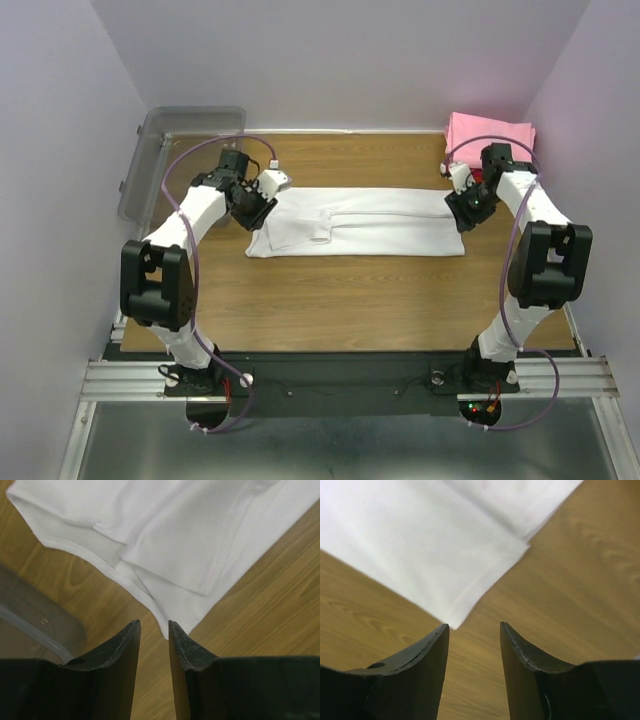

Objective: Fold and stack the t-shirts
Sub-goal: Fold the tshirt

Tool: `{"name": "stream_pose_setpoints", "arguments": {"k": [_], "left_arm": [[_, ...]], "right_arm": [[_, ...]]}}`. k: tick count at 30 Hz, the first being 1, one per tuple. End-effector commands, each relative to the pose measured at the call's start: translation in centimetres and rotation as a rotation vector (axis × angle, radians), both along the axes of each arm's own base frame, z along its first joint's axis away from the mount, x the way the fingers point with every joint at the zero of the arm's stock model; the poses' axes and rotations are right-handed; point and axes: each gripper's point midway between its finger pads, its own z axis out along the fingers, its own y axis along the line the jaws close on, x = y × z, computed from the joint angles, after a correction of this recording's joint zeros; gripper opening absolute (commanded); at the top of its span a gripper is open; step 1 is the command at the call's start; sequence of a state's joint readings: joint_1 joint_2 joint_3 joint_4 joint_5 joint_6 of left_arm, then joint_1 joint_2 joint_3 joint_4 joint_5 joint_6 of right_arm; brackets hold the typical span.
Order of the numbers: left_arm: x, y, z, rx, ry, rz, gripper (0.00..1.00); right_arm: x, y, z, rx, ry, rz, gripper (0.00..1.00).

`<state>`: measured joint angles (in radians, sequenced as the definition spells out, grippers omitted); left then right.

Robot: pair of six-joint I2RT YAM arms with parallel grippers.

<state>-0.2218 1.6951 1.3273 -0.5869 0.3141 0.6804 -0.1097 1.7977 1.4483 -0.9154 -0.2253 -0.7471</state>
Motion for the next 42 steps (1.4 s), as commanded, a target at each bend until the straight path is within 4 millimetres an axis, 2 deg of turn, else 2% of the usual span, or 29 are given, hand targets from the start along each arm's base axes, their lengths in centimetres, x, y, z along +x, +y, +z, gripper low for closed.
{"name": "stream_pose_setpoints", "arguments": {"k": [1,7,12,16,17,18,20,23,27,29,30,31,32,33,35,36,37,39,42], "left_arm": [[-2.3,0.0,-1.4,-0.035,0.036,0.048,0.40],[-3.6,0.6,-5.6,-0.011,0.092,0.084,0.37],[-5.1,1.0,-8.6,0.008,0.157,0.096,0.29],[-7.1,1.3,-9.4,0.030,0.198,0.075,0.23],[-8.0,1.6,-9.7,0.050,0.207,0.062,0.21],[-8.4,1.8,-9.8,0.060,0.210,0.060,0.19],[-9.4,1.9,-10.0,0.069,0.222,0.051,0.18],[-11.2,1.7,-9.7,0.071,0.229,0.027,0.17],[-13.5,1.3,-8.3,0.088,0.212,-0.017,0.17],[-13.9,1.0,-7.2,0.070,0.200,-0.022,0.17],[-14.3,1.2,-7.2,0.075,0.216,-0.023,0.18],[-13.9,0.7,-6.0,0.050,0.182,-0.025,0.20],[-13.7,0.5,-5.2,0.034,0.164,-0.024,0.22],[-13.4,-0.1,-3.6,-0.004,0.136,-0.033,0.26],[-13.0,-0.7,-1.9,-0.043,0.100,-0.034,0.30],[-12.9,-1.0,-1.3,-0.057,0.085,-0.045,0.33],[-12.6,-1.5,-0.2,-0.079,0.058,-0.064,0.34],[-12.3,-2.0,0.4,-0.098,0.033,-0.082,0.35],[-12.2,-3.1,0.4,-0.134,0.018,-0.139,0.37]], "right_arm": [[-2.6,1.6,-2.1,0.089,0.099,-0.046,0.49],[-2.3,1.9,-4.6,0.113,0.129,-0.091,0.47],[-2.7,1.6,-7.7,0.097,0.186,-0.119,0.44],[-4.4,0.8,-9.5,0.045,0.232,-0.109,0.42],[-5.4,0.6,-10.1,0.027,0.249,-0.099,0.42],[-5.1,0.4,-10.1,0.016,0.239,-0.095,0.42],[-6.4,0.2,-10.5,-0.001,0.255,-0.088,0.42],[-7.3,-0.1,-10.0,-0.023,0.246,-0.075,0.42],[-7.9,-1.2,-8.4,-0.092,0.202,-0.041,0.42],[-8.0,-1.8,-7.1,-0.124,0.176,-0.030,0.42],[-7.8,-1.8,-6.4,-0.128,0.165,-0.026,0.42],[-7.7,-1.8,-5.6,-0.128,0.149,-0.028,0.42],[-7.3,-1.2,-4.7,-0.095,0.128,-0.023,0.42],[-6.7,-0.6,-2.5,-0.063,0.092,-0.025,0.44],[-5.9,1.8,0.0,0.072,0.054,-0.037,0.46],[-6.3,3.1,0.9,0.123,0.075,-0.033,0.46],[-5.3,4.9,2.7,0.209,0.042,-0.016,0.46],[-5.5,7.3,3.6,0.315,0.071,-0.031,0.46],[-6.2,12.7,3.8,0.448,0.144,0.023,0.45]]}}
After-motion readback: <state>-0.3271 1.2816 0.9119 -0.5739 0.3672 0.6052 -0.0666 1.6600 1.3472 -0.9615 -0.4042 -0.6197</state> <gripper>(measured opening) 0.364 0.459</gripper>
